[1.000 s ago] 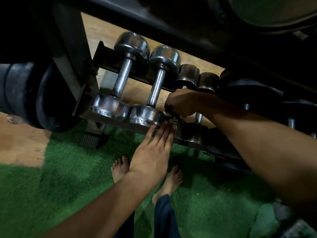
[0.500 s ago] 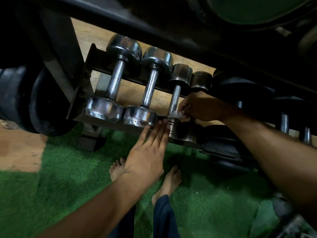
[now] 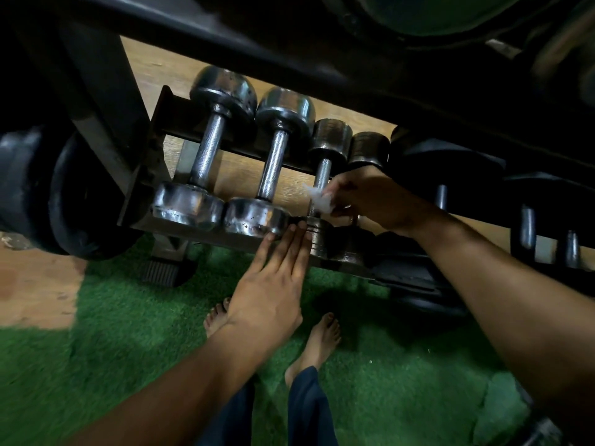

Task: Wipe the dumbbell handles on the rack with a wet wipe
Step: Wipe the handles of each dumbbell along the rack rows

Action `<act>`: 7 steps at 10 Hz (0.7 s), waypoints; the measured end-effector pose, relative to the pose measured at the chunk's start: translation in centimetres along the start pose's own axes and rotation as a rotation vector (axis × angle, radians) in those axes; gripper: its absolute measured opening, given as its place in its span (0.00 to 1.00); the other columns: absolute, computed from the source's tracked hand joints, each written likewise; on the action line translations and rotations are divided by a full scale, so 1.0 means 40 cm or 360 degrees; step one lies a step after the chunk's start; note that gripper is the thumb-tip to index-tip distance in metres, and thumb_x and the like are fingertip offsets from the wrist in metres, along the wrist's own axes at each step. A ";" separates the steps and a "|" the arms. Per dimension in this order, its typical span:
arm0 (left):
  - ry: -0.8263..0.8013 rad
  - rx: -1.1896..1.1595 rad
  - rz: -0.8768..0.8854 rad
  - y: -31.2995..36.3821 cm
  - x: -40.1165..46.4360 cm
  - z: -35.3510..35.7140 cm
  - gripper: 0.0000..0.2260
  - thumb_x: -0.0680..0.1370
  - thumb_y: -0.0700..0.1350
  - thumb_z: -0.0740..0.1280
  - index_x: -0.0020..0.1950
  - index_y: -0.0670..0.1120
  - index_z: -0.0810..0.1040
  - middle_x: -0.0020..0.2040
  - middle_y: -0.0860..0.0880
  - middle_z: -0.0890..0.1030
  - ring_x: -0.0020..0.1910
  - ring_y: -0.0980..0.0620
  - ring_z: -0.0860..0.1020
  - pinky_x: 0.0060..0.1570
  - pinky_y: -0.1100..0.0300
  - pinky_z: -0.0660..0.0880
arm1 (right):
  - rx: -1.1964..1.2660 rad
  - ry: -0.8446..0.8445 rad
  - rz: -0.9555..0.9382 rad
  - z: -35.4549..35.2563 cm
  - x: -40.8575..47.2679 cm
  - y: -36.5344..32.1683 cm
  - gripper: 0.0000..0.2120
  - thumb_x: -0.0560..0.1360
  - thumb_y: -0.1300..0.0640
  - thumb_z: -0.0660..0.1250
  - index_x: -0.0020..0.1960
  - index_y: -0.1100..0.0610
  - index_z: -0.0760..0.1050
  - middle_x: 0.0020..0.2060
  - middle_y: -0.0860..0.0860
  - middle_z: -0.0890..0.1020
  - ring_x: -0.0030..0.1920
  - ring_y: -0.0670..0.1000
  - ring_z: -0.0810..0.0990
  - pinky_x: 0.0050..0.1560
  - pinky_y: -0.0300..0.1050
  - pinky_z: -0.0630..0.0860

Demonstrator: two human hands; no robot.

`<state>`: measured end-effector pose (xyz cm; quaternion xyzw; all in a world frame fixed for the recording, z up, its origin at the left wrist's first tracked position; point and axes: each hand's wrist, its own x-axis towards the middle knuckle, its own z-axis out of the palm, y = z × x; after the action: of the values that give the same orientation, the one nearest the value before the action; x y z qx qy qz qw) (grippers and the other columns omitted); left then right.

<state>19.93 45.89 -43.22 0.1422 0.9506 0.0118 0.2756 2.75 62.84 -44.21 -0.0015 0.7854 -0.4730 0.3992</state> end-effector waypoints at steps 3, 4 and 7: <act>-0.0061 0.0005 -0.0015 0.010 -0.002 0.000 0.48 0.81 0.61 0.57 0.75 0.38 0.22 0.75 0.38 0.21 0.76 0.43 0.24 0.75 0.41 0.28 | -0.1107 0.0563 -0.0603 -0.016 0.032 0.001 0.09 0.75 0.60 0.68 0.54 0.55 0.83 0.55 0.53 0.82 0.53 0.49 0.79 0.51 0.32 0.72; -0.0062 0.0021 -0.0023 0.018 0.000 0.000 0.50 0.80 0.63 0.57 0.75 0.37 0.22 0.74 0.38 0.20 0.77 0.42 0.24 0.76 0.41 0.29 | -0.1539 0.0509 -0.0593 0.005 0.059 0.004 0.13 0.79 0.58 0.61 0.59 0.57 0.80 0.57 0.56 0.80 0.55 0.57 0.79 0.53 0.49 0.77; -0.0013 -0.0096 -0.0017 0.025 -0.001 -0.013 0.52 0.78 0.68 0.58 0.77 0.38 0.25 0.78 0.39 0.26 0.80 0.43 0.31 0.78 0.41 0.35 | -0.1404 0.0681 -0.0253 0.049 0.062 0.061 0.07 0.77 0.66 0.63 0.49 0.65 0.79 0.46 0.63 0.81 0.47 0.63 0.80 0.43 0.47 0.74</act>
<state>19.93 46.85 -42.67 0.1289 0.9494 0.0384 0.2838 3.19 61.79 -48.06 -0.1329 0.9725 -0.1143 0.1531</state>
